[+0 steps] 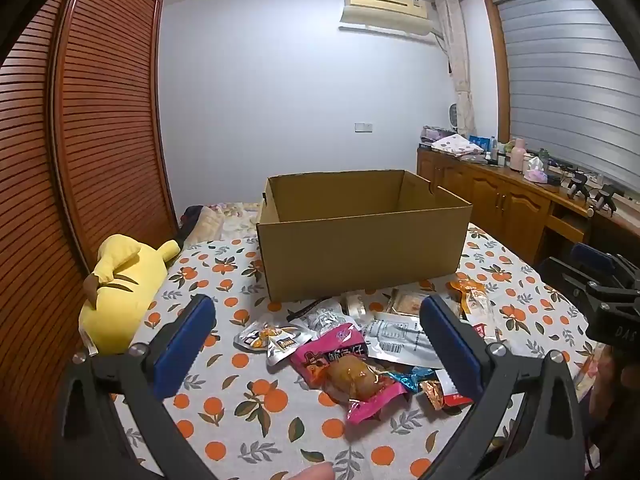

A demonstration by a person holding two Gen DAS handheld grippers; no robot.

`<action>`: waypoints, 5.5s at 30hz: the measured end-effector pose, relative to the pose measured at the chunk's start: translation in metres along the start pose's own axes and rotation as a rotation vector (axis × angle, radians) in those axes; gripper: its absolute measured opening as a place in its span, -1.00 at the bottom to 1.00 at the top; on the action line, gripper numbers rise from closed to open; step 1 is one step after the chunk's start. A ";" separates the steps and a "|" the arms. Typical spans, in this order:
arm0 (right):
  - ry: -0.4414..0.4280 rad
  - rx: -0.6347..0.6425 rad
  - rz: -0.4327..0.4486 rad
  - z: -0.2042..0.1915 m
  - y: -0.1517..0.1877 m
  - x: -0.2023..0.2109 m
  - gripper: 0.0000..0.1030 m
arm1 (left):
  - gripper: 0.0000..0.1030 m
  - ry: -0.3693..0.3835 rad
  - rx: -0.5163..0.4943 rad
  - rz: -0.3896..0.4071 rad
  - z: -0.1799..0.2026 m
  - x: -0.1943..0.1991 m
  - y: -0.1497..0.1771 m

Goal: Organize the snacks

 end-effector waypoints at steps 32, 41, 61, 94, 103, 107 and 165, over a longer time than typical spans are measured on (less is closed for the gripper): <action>0.007 0.001 0.008 0.001 0.000 0.007 0.99 | 1.00 0.004 0.008 -0.002 0.004 -0.001 0.003; 0.019 -0.003 0.002 0.004 0.000 0.008 0.99 | 1.00 0.005 0.010 -0.001 0.004 -0.001 0.003; 0.018 -0.002 0.002 0.005 0.000 0.009 0.99 | 1.00 0.012 0.008 0.005 0.004 0.004 0.001; 0.040 -0.002 -0.064 0.011 0.015 -0.006 0.99 | 1.00 0.042 -0.003 -0.063 0.006 -0.005 0.010; 0.062 -0.040 -0.139 0.045 0.034 -0.017 0.98 | 1.00 0.079 -0.007 -0.127 0.006 -0.027 0.028; 0.060 -0.058 -0.204 0.061 0.040 -0.031 0.95 | 1.00 0.092 -0.005 -0.170 0.006 -0.038 0.036; -0.080 0.031 -0.530 0.090 0.053 -0.126 0.06 | 0.98 0.223 -0.098 -0.542 0.120 -0.144 0.038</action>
Point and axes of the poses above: each gripper's, at about its wrist camera, not at the fingertips, and x roughly against the way its jaws point, z to its right, y to its underside, the point moved 2 cm from there along -x, roughly the way its jaws point, and after that the axes turned 12 degrees about -y, right-handed, at the moved point
